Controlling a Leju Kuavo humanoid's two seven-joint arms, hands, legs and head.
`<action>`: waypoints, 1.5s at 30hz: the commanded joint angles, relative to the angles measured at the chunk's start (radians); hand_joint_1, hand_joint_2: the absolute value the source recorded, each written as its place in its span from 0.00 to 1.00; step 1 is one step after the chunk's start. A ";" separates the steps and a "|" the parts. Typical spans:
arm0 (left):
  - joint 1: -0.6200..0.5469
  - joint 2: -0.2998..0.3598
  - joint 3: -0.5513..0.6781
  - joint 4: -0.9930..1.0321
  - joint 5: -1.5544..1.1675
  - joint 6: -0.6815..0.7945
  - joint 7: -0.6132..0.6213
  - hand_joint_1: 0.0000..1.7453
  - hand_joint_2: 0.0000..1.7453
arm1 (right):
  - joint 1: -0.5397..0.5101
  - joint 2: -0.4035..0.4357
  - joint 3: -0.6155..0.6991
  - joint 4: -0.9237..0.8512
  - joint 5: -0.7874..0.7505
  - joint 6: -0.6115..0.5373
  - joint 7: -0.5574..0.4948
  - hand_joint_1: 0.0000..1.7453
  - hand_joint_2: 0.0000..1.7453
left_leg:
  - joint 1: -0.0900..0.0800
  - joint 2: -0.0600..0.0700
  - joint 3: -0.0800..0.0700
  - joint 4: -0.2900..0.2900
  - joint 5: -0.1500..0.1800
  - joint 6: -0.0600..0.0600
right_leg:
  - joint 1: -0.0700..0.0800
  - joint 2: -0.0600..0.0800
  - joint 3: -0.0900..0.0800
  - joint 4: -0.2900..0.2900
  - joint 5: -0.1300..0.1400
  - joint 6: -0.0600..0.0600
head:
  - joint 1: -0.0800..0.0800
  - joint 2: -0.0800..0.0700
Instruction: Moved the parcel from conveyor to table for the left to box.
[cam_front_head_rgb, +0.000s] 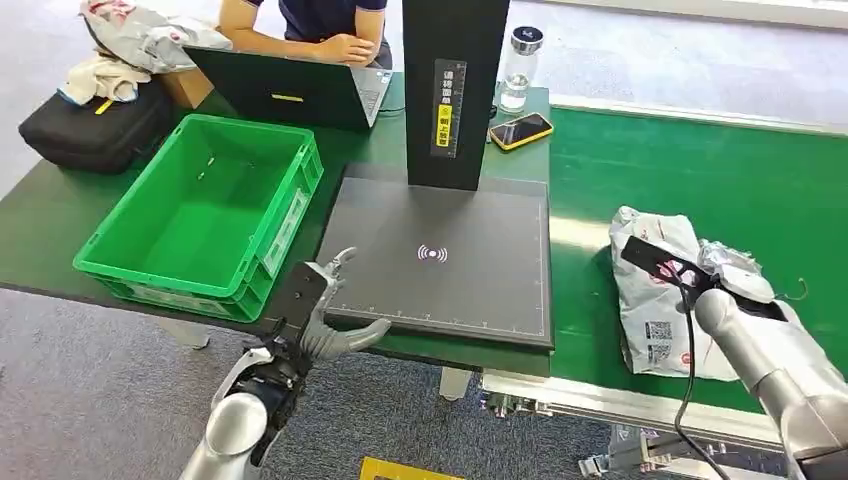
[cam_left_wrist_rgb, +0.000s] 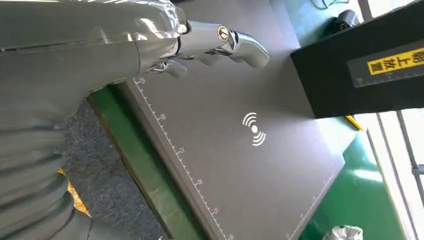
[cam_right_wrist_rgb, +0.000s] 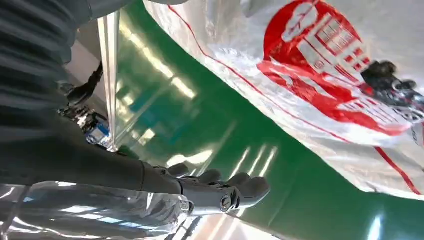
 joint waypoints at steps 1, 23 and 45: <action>-0.022 0.014 -0.004 0.013 -0.004 -0.001 0.014 0.00 1.00 | 0.007 0.062 -0.054 0.081 -0.020 0.049 -0.023 0.00 1.00 | 0.001 0.003 0.004 -0.002 0.000 -0.001 | 0.001 0.003 0.003 -0.002 0.001 -0.002 | 0.000 0.000; -0.013 0.019 -0.006 0.000 -0.005 -0.001 0.017 0.00 1.00 | 0.092 0.047 -0.083 0.035 -0.059 0.070 -0.091 0.00 1.00 | 0.001 0.002 0.002 -0.001 0.000 -0.001 | 0.001 0.002 0.001 -0.001 0.000 -0.001 | 0.000 0.000; -0.022 0.016 -0.006 -0.030 -0.024 -0.018 0.027 0.00 1.00 | 0.104 0.024 -0.050 -0.039 -0.118 0.216 -0.131 1.00 1.00 | 0.000 0.003 0.002 0.000 -0.001 -0.001 | 0.000 0.003 0.001 0.000 0.000 -0.002 | 0.000 0.000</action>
